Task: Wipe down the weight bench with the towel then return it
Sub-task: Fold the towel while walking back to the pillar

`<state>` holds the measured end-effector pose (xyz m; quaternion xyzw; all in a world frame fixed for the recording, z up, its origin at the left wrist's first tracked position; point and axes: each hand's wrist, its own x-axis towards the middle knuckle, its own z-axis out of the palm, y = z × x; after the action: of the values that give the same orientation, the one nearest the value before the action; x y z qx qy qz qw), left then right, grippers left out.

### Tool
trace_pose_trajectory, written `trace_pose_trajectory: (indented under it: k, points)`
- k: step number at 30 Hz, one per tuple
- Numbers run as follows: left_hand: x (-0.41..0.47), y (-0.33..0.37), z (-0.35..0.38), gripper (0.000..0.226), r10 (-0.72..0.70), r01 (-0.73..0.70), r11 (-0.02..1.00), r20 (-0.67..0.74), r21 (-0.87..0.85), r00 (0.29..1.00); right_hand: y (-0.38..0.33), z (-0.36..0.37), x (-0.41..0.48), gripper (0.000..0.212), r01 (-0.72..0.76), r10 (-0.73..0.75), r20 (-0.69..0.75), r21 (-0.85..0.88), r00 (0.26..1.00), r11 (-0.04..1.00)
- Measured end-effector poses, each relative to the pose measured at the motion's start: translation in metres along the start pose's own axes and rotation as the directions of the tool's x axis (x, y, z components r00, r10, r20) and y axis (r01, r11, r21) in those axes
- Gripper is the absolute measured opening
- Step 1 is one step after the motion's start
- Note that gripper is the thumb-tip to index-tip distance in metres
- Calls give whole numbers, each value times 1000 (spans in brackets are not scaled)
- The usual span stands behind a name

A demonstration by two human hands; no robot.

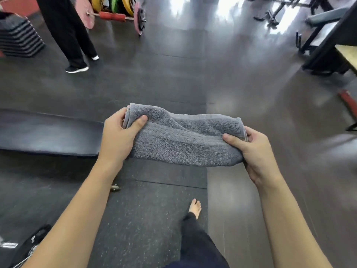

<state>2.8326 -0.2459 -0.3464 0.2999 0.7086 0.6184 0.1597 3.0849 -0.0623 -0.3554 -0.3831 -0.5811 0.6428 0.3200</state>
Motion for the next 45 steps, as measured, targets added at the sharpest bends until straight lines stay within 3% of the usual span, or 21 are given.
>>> trace_pose_trajectory:
  k: [9,22,35,45]
  points:
    - [234,7,98,2,-19,14,999,-162,-33,987,-71,11,300,28,-4,14,144,-73,990,997]
    - [615,-55,132,4,-89,71,995,-349,-66,933,-106,151,700,28,-55,90,296,-124,951,991]
    - [997,-92,207,9,-135,152,988,-327,28,935,-136,219,1097,14,-66,84,318,-68,944,995]
    - [1257,-91,265,13,-149,203,978,-542,40,827,-206,304,1418,16,37,48,519,-153,853,988]
